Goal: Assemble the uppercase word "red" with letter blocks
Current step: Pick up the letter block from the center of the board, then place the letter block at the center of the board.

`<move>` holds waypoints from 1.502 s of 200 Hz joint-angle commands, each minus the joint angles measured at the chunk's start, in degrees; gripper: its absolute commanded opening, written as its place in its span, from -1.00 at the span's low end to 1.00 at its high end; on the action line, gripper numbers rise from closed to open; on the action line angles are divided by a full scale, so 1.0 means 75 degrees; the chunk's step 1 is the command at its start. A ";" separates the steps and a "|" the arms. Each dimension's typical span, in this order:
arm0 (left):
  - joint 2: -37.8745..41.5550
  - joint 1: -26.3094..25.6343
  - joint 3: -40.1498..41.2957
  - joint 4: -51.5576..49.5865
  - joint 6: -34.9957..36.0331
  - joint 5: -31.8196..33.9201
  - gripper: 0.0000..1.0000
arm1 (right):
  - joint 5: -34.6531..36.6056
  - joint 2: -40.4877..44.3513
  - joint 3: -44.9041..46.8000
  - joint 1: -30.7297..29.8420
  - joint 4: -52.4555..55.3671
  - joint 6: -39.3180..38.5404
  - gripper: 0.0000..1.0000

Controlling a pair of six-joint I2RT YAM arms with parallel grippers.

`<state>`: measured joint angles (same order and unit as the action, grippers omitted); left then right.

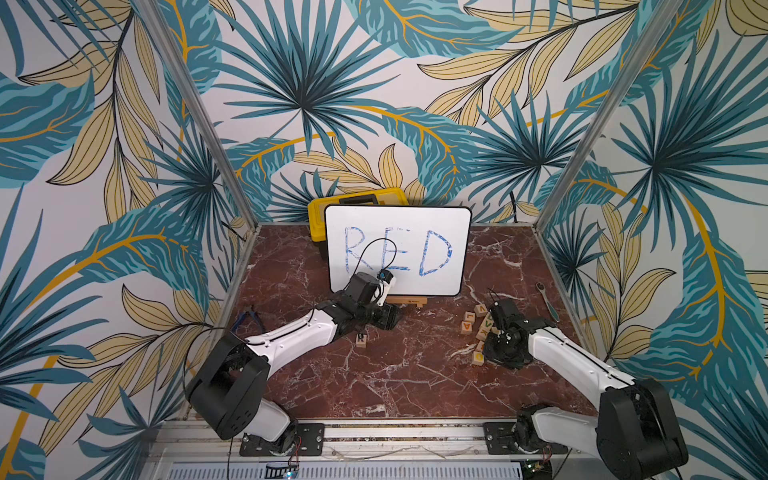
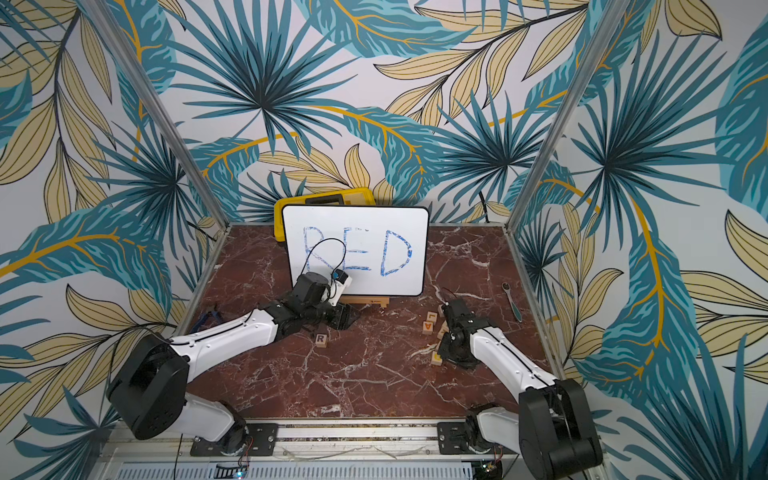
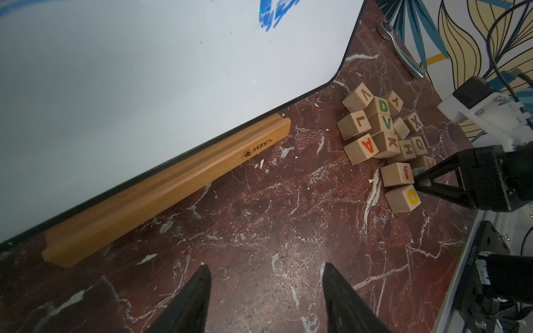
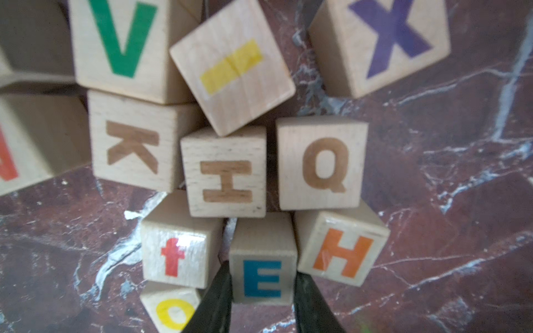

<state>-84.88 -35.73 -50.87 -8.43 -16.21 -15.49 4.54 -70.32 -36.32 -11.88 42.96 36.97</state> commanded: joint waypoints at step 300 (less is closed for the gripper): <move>0.2584 0.2159 0.2281 0.0488 -0.0731 0.0484 0.25 | 0.0210 -0.3122 -0.4695 -0.4354 0.0705 0.0008 -0.40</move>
<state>-68.58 -21.32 -36.86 -6.76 -20.14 -14.20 9.08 -91.09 -70.54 -42.02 51.42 34.48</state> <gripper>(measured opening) 0.626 0.319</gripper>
